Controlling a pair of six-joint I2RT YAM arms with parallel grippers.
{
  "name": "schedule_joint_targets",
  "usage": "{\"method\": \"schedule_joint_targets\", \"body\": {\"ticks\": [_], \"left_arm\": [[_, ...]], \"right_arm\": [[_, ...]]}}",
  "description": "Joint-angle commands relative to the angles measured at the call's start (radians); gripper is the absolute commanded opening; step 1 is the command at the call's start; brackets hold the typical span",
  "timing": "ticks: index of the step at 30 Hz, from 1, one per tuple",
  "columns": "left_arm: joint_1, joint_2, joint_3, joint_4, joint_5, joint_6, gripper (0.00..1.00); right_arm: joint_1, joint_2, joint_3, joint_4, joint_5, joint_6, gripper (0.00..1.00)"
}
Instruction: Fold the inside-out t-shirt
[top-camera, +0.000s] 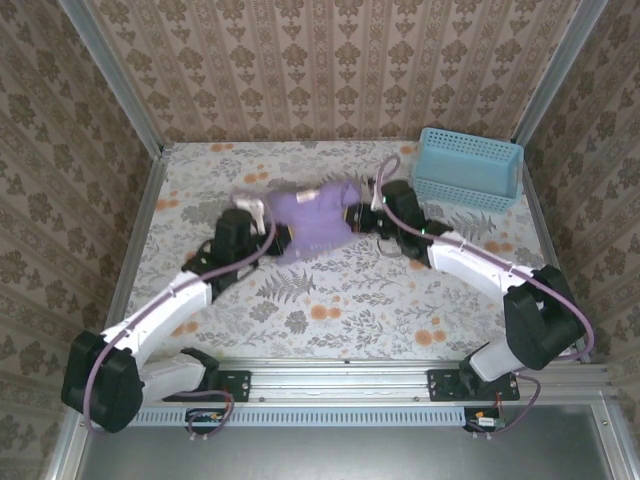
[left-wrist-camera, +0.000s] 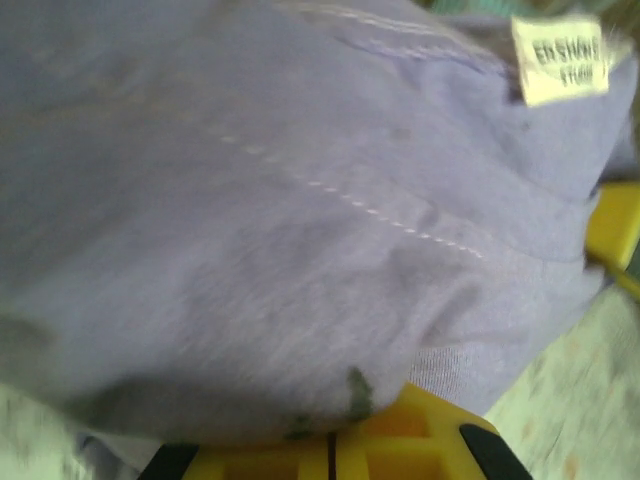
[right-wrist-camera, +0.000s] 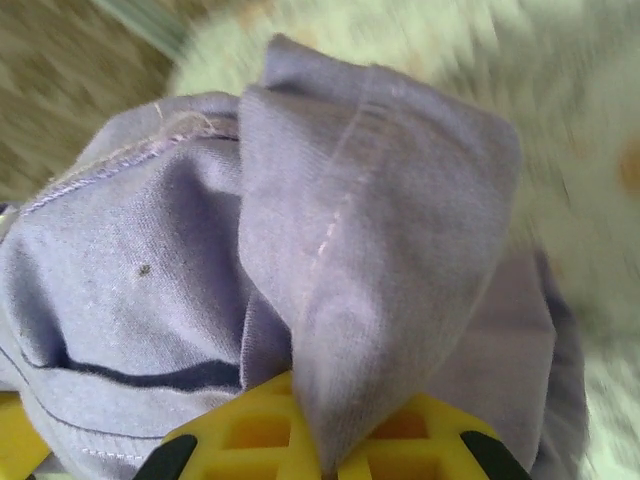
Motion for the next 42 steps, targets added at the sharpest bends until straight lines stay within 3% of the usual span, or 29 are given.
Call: {"method": "schedule_joint_targets", "body": {"ticks": [1,6,13,20,28,29,32,34,35,38,42], "left_arm": [[-0.076,-0.054,-0.131,0.029,-0.080,-0.072,0.00],[-0.138,-0.119,-0.218,-0.008,-0.099,-0.159,0.00],[-0.103,-0.042,-0.083,-0.099,-0.164,-0.084,0.02],[0.025,0.132,0.013,-0.108,-0.135,-0.057,0.07],[0.067,0.362,0.093,-0.115,-0.110,-0.057,0.19],[0.071,0.378,0.107,-0.127,-0.106,-0.051,0.23],[0.078,0.382,0.152,-0.217,-0.133,-0.041,0.37],[0.084,0.355,0.177,-0.299,-0.183,-0.046,0.50],[0.084,0.334,0.196,-0.353,-0.212,-0.047,0.51],[0.078,0.248,0.242,-0.473,-0.300,-0.050,0.52],[0.008,0.169,0.271,-0.491,-0.368,-0.044,0.57]], "right_arm": [[0.053,-0.062,-0.147,0.030,0.073,0.024,0.00],[0.095,-0.132,-0.264,0.010,0.097,0.082,0.00],[0.093,-0.099,-0.172,-0.057,0.178,0.035,0.00],[0.059,0.088,0.049,-0.184,0.214,-0.020,0.00],[0.017,0.309,0.201,-0.257,0.222,-0.006,0.00],[0.016,0.320,0.202,-0.263,0.231,0.003,0.02],[0.014,0.321,0.205,-0.275,0.247,0.010,0.31],[0.015,0.300,0.225,-0.308,0.261,-0.010,0.45],[0.015,0.285,0.239,-0.338,0.275,-0.025,0.50],[0.023,0.227,0.268,-0.425,0.336,-0.063,0.62],[0.049,0.168,0.258,-0.459,0.371,-0.090,0.66]]}}
